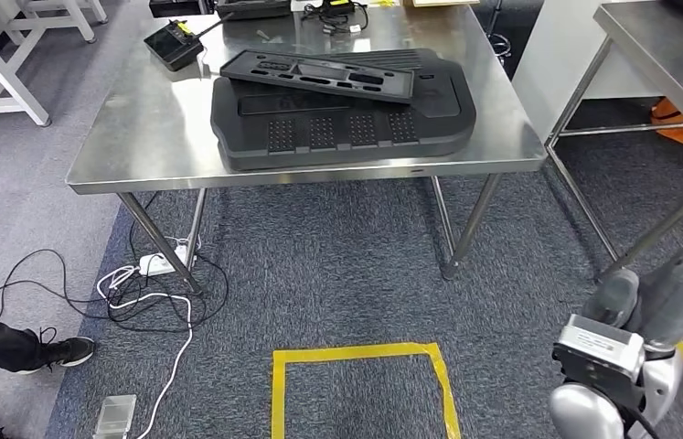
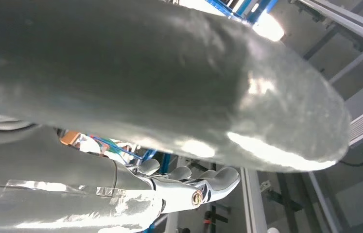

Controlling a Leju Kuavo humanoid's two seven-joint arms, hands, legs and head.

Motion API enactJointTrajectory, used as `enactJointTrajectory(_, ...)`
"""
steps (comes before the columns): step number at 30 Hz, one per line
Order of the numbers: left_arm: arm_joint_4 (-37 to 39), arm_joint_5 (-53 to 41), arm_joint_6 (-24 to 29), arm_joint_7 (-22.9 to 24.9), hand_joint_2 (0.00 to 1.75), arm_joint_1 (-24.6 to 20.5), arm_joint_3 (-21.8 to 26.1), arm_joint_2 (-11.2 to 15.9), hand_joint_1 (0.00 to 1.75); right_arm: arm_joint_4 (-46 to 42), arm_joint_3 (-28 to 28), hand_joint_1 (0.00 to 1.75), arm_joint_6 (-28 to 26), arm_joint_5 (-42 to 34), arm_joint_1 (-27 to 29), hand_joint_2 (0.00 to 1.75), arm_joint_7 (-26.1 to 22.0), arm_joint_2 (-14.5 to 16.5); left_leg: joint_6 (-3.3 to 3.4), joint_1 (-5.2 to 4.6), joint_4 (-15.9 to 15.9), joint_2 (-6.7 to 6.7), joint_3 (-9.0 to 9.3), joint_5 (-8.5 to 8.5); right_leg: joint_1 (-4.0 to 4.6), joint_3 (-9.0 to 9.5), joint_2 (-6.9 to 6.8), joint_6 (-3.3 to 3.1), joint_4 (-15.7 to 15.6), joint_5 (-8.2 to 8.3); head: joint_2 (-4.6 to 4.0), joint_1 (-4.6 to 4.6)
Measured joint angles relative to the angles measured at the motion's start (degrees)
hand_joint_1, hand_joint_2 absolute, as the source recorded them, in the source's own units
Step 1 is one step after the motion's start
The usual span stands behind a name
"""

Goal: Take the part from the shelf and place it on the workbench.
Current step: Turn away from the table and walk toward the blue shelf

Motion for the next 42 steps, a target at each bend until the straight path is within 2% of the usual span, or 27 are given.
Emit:
enactJointTrajectory(1, 0.0, 0.01, 0.02, 0.0, 0.0, -0.01, 0.0, 0.0, 0.0, 0.0, 0.0, 0.0, 0.0, 0.03, 0.03, 0.0, -0.02, 0.05, -0.11, 0.1, 2.36, 0.0, 0.02, -0.61, 0.02, -0.82, 0.0, 0.03, 0.18, 0.52, 0.0, -0.23)
enactJointTrajectory(3, 0.0, 0.01, 0.08, 0.0, 0.0, -0.03, 0.0, 0.0, 0.0, 0.0, -0.01, 0.0, 0.0, 0.11, 0.12, 0.0, -0.01, 0.1, -0.08, 0.21, 2.0, 0.0, 2.44, 1.62, 0.0, -2.59, 0.02, 0.23, 0.75, 1.45, 0.0, -0.63)
enactJointTrajectory(5, 0.0, 0.0, 0.13, 0.0, 0.0, -0.14, 0.0, 0.0, 0.0, 0.0, -0.02, 0.0, 0.0, 0.23, 0.18, 0.0, -0.02, 0.14, 0.32, 0.17, -4.75, -0.04, 7.87, 3.89, 0.03, -4.03, 0.08, 0.63, 1.39, 2.18, 0.0, -0.95)
enactJointTrajectory(7, 0.0, -0.03, 0.14, 0.01, 0.0, -0.37, 0.0, 0.0, 0.0, -0.01, -0.04, 0.0, -0.01, 0.33, 0.19, 0.0, -0.03, 0.22, 0.91, -0.02, -11.75, -0.1, 12.3, 3.56, 0.15, -4.76, 0.05, 1.17, 1.77, 2.84, 0.0, -1.09)
enactJointTrajectory(8, 0.0, -0.04, 0.15, 0.02, 0.0, -0.45, 0.0, 0.0, 0.0, -0.01, -0.05, 0.0, -0.01, 0.36, 0.19, 0.0, -0.03, 0.26, 1.21, -0.19, -13.54, -0.12, 13.17, 3.14, 0.2, -4.94, -0.01, 1.52, 1.81, 3.25, 0.0, -1.09)
enactJointTrajectory(10, 0.0, -0.07, 0.15, 0.08, 0.0, -0.42, 0.0, -0.02, 0.0, -0.01, -0.09, 0.0, -0.02, 0.37, 0.23, 0.0, -0.03, 0.34, 1.98, -0.21, -14.23, 0.01, 12.65, 3.58, 0.1, -5.2, -0.03, 2.34, 1.88, 3.82, 0.0, -1.11)
enactJointTrajectory(11, 0.0, -0.07, 0.15, 0.12, 0.0, -0.39, 0.0, -0.03, 0.0, -0.01, -0.14, 0.0, -0.02, 0.36, 0.27, 0.0, -0.02, 0.37, 2.47, -0.12, -14.33, 0.13, 12.16, 4.07, 0.03, -5.5, 0.02, 2.67, 2.36, 3.14, 0.0, -1.07)
enactJointTrajectory(13, 0.0, -0.12, 0.15, 0.16, 0.0, -0.44, 0.0, -0.05, 0.0, -0.01, -0.37, 0.0, -0.02, 0.35, 0.37, 0.0, 0.08, 0.4, 3.42, 0.03, -14.53, 0.44, 10.88, 5.17, -0.11, -6.88, 0.15, 3.04, 6.33, -1.23, 0.0, -0.71)
enactJointTrajectory(15, 0.0, -0.25, 0.12, 0.18, 0.0, -0.49, 0.0, -0.09, 0.0, -0.02, -0.63, 0.0, -0.02, 0.34, 0.53, 0.0, 0.21, 0.42, 3.89, -0.18, -14.4, 0.59, 9.48, 6.16, -0.13, -8.52, 0.19, 3.21, 13.18, -6.35, 0.0, -0.17)
enactJointTrajectory(16, 0.0, -0.33, 0.1, 0.19, 0.0, -0.49, 0.0, -0.12, 0.0, -0.02, -0.75, 0.0, -0.02, 0.33, 0.63, 0.0, 0.26, 0.43, 3.94, -0.27, -14.24, 0.65, 8.72, 6.63, -0.13, -8.75, 0.2, 3.29, 15.85, -7.27, 0.0, -0.03)
enactJointTrajectory(17, 0.0, -0.42, 0.08, 0.21, 0.0, -0.49, 0.0, -0.15, 0.0, -0.02, -0.86, 0.0, -0.02, 0.33, 0.75, 0.0, 0.3, 0.43, 3.9, -0.32, -14.0, 0.69, 7.9, 7.09, -0.14, -8.26, 0.2, 3.34, 17.07, -6.86, 0.0, 0.07)
enactJointTrajectory(18, 0.0, -0.5, 0.07, 0.25, 0.0, -0.49, 0.0, -0.17, 0.0, -0.02, -0.96, 0.0, -0.02, 0.33, 0.84, 0.0, 0.33, 0.44, 3.8, -0.32, -13.67, 0.71, 7.03, 7.48, -0.16, -6.87, 0.19, 3.34, 16.37, -5.41, 0.0, 0.18)
enactJointTrajectory(20, 0.0, -0.61, 0.09, 0.32, 0.0, -0.56, 0.0, -0.17, 0.0, -0.17, -1.08, 0.0, -0.02, 0.33, 0.94, 0.0, 0.36, 0.44, 3.43, -0.32, -12.71, 0.72, 5.55, 8.11, -0.2, -1.76, 0.18, 3.18, 10.0, -2.72, 0.0, 0.51)
enactJointTrajectory(22, 0.0, -0.68, 0.16, 0.36, 0.0, -0.71, 0.0, -0.19, 0.0, -0.55, -1.25, 0.0, -0.02, 0.36, 1.05, 0.0, 0.39, 0.45, 2.87, -0.43, -11.79, 0.7, 4.54, 8.73, 0.02, 2.6, 0.26, 2.84, 2.91, -2.74, 0.0, 0.85)
enactJointTrajectory(23, 0.0, -0.7, 0.23, 0.37, 0.0, -0.76, 0.0, -0.19, 0.0, -0.72, -1.36, 0.0, -0.02, 0.38, 1.15, 0.0, 0.43, 0.45, 2.53, -0.45, -11.59, 0.69, 4.19, 9.11, 0.2, 3.36, 0.32, 2.66, 1.21, -3.17, 0.0, 0.95)
enactJointTrajectory(25, 0.0, -0.72, 0.33, 0.37, 0.0, -0.78, 0.0, -0.2, 0.0, -0.88, -1.49, 0.0, -0.02, 0.42, 1.41, 0.0, 0.51, 0.49, 1.78, -0.41, -11.5, 0.58, 3.83, 9.79, 0.26, 2.93, 0.35, 1.99, 0.69, -2.65, 0.0, 0.97)
enactJointTrajectory(26, 0.0, -0.71, 0.35, 0.37, 0.0, -0.77, 0.0, -0.2, 0.0, -0.92, -1.5, 0.0, -0.02, 0.44, 1.47, 0.0, 0.52, 0.5, 1.39, -0.37, -11.07, 0.45, 3.52, 9.31, 0.14, 2.53, 0.3, 1.58, 0.6, -2.19, 0.0, 0.91)
enactJointTrajectory(28, 0.0, -0.71, 0.35, 0.38, 0.0, -0.77, 0.0, -0.2, 0.0, -1.03, -1.51, 0.0, -0.02, 0.47, 1.52, 0.0, 0.54, 0.53, 0.77, -0.26, -7.68, 0.17, 2.19, 5.67, -0.15, 1.43, 0.12, 0.61, 0.53, -1.1, 0.0, 0.34)
enactJointTrajectory(30, 0.0, -0.72, 0.35, 0.39, 0.0, -0.76, 0.0, -0.2, 0.0, -1.09, -1.51, 0.0, -0.01, 0.49, 1.57, 0.0, 0.54, 0.54, 0.39, -0.05, -1.06, 0.09, 0.45, 0.59, -0.05, -0.07, 0.03, 0.09, 0.73, -0.06, 0.0, -0.4)
enactJointTrajectory(31, 0.0, -0.72, 0.35, 0.39, 0.0, -0.76, 0.0, -0.2, 0.0, -1.09, -1.51, 0.0, -0.01, 0.5, 1.6, 0.0, 0.54, 0.55, 0.28, 0.06, 1.83, 0.09, 0.1, -0.73, 0.0, -0.9, 0.02, 0.03, 0.87, 0.47, 0.0, -0.63)
enactJointTrajectory(32, 0.0, -0.72, 0.35, 0.39, 0.0, -0.77, 0.0, -0.2, 0.0, -1.09, -1.51, 0.0, -0.01, 0.5, 1.65, 0.0, 0.52, 0.56, 0.22, 0.15, 3.41, 0.09, 0.44, -0.8, 0.03, -1.75, 0.01, 0.06, 1.03, 1.01, 0.0, -0.81)
enactJointTrajectory(33, 0.0, -0.72, 0.35, 0.39, 0.0, -0.77, 0.0, -0.2, 0.0, -1.09, -1.51, 0.0, -0.01, 0.49, 1.72, 0.0, 0.47, 0.56, 0.24, 0.21, 3.17, 0.09, 1.64, 0.28, 0.03, -2.58, 0.02, 0.17, 1.19, 1.53, 0.0, -0.96)
enactJointTrajectory(35, 0.0, -0.72, 0.35, 0.38, 0.0, -0.83, 0.0, -0.2, 0.0, -1.12, -1.52, 0.0, -0.02, 0.43, 1.89, 0.0, 0.24, 0.57, 0.51, 0.24, -2.43, 0.07, 6.51, 3.18, 0.0, -3.97, 0.04, 0.48, 1.51, 2.48, 0.0, -1.23)
enactJointTrajectory(37, 0.0, -0.72, 0.39, 0.34, 0.0, -0.98, 0.0, -0.2, 0.0, -1.29, -1.56, 0.0, -0.02, 0.33, 2.01, 0.0, -0.08, 0.6, 0.98, 0.05, -10.25, 0.04, 11.65, 3.78, 0.11, -4.92, 0.03, 0.99, 1.85, 3.31, 0.0, -1.4)
enactJointTrajectory(38, 0.0, -0.72, 0.42, 0.32, 0.0, -1.03, 0.0, -0.2, 0.0, -1.38, -1.58, 0.0, -0.02, 0.29, 2.03, 0.0, -0.2, 0.64, 1.24, -0.11, -12.63, 0.02, 12.95, 3.51, 0.13, -5.17, 0.01, 1.36, 1.9, 3.75, 0.0, -1.44)
enactJointTrajectory(40, 0.0, -0.72, 0.46, 0.28, 0.0, -0.92, 0.0, -0.2, 0.0, -1.49, -1.67, 0.0, -0.02, 0.24, 2.12, 0.0, -0.36, 0.76, 1.85, -0.28, -13.98, 0.05, 13.0, 3.65, 0.11, -5.45, -0.01, 2.25, 1.77, 4.65, 0.0, -1.36)
enactJointTrajectory(42, 0.01, -0.7, 0.46, 0.27, 0.0, -0.79, 0.0, -0.21, 0.0, -1.54, -1.84, 0.0, -0.02, 0.2, 2.35, 0.87, -0.39, 0.89, 2.73, -0.14, -14.22, 0.29, 11.93, 4.74, -0.05, -6.14, 0.11, 2.94, 2.84, 3.28, 0.0, -1.29)
